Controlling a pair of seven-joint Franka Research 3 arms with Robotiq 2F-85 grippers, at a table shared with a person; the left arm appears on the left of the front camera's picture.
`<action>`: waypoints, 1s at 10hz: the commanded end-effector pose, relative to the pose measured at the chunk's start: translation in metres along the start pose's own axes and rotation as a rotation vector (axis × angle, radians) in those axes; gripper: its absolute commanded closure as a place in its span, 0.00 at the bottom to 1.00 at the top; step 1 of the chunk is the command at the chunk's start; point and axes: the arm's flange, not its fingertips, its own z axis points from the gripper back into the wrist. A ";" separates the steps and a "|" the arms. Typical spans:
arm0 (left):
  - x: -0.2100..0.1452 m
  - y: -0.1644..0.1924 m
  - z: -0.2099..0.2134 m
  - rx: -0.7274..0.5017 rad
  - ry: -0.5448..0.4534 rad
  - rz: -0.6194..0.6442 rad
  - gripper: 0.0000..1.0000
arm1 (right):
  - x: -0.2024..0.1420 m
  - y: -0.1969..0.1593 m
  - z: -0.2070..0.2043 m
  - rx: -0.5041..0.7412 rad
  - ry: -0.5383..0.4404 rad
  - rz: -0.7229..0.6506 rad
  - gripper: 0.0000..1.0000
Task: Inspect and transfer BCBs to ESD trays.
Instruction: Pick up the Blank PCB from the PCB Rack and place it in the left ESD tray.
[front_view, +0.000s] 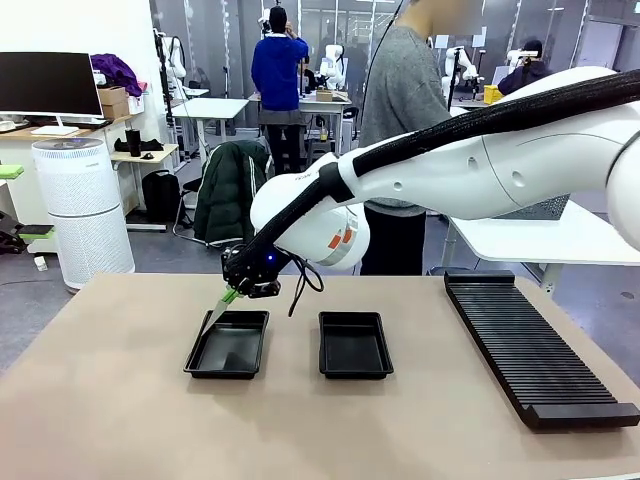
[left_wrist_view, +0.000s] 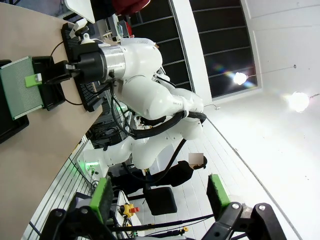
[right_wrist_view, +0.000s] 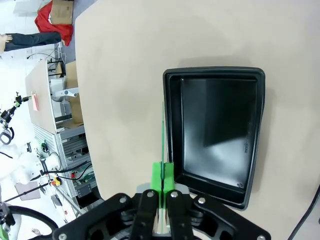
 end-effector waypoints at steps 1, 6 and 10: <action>-0.001 -0.001 0.000 0.001 -0.008 0.010 0.00 | 0.000 -0.002 -0.015 0.019 -0.026 -0.045 0.98; -0.001 -0.001 0.000 0.001 -0.008 0.010 0.00 | -0.012 -0.022 -0.045 0.042 -0.017 -0.036 0.98; -0.001 -0.001 0.000 0.001 -0.008 0.010 0.00 | -0.013 -0.037 -0.054 0.019 -0.015 -0.012 0.98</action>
